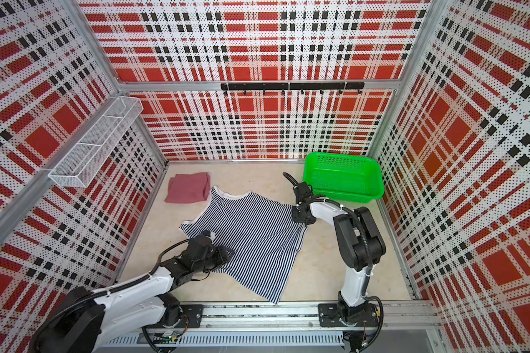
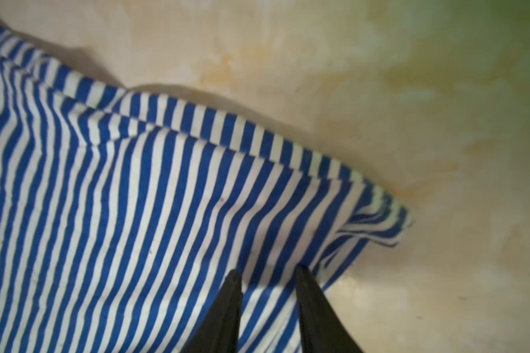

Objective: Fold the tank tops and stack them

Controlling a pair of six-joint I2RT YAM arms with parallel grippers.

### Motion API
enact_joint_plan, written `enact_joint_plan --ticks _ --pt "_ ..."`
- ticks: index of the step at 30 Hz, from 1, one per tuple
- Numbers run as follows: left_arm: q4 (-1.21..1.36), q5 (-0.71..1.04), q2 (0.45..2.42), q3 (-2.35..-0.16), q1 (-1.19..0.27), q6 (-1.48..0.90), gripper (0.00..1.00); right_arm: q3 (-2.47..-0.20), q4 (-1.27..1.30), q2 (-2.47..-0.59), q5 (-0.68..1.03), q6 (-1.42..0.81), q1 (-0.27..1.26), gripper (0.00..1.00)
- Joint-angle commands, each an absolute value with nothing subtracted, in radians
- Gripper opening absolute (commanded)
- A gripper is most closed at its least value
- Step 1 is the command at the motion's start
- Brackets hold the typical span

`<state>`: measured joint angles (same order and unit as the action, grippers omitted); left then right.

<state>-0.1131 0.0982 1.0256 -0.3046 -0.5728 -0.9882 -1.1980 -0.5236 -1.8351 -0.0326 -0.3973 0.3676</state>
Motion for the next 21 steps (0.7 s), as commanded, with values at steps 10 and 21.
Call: enact_joint_plan --ticks 10,21 --pt "-0.3 0.05 1.652 -1.074 -0.468 -0.55 0.56 -1.073 -0.536 -1.614 0.041 -0.457 0.403 0.36" --pt "-0.193 0.19 2.169 -1.446 -0.405 -0.5 0.49 -0.915 -0.385 -1.644 0.056 -0.634 0.532 0.32"
